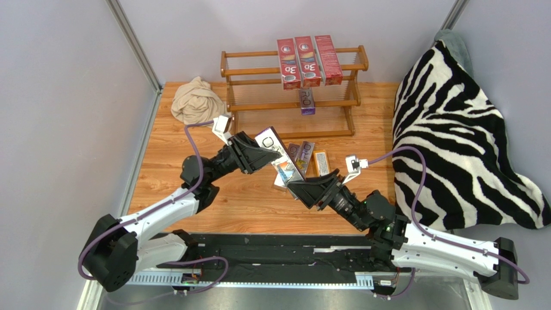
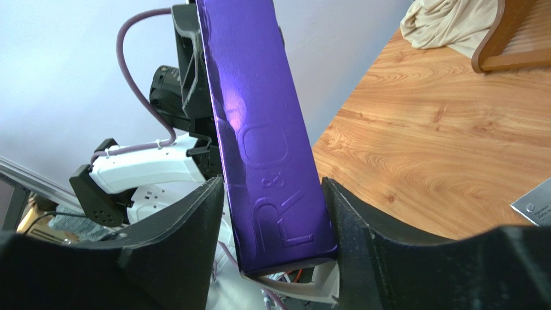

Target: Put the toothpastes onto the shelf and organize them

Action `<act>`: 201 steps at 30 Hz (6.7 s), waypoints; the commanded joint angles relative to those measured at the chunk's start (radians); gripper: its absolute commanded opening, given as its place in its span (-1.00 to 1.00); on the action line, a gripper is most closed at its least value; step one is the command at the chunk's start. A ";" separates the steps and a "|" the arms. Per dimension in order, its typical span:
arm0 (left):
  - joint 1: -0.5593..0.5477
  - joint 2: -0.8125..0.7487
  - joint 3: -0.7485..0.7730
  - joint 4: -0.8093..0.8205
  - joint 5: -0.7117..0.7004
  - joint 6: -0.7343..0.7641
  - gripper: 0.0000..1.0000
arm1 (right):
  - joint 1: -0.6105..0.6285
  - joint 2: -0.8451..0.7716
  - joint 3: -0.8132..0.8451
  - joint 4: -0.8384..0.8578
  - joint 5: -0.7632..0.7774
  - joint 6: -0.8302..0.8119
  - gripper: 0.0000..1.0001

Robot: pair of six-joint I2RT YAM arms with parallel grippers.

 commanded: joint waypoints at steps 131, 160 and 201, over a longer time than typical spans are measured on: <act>-0.001 -0.733 -0.193 -1.229 -0.294 0.419 0.85 | -1.133 1.184 0.601 0.404 -0.732 0.593 -0.40; -0.001 -0.798 -0.217 -1.253 -0.293 0.405 0.84 | -1.073 1.184 0.592 0.363 -0.674 0.596 0.61; -0.001 -0.612 -0.133 -1.292 -0.350 0.540 0.92 | -1.017 0.359 0.183 -0.569 -0.415 -0.132 0.92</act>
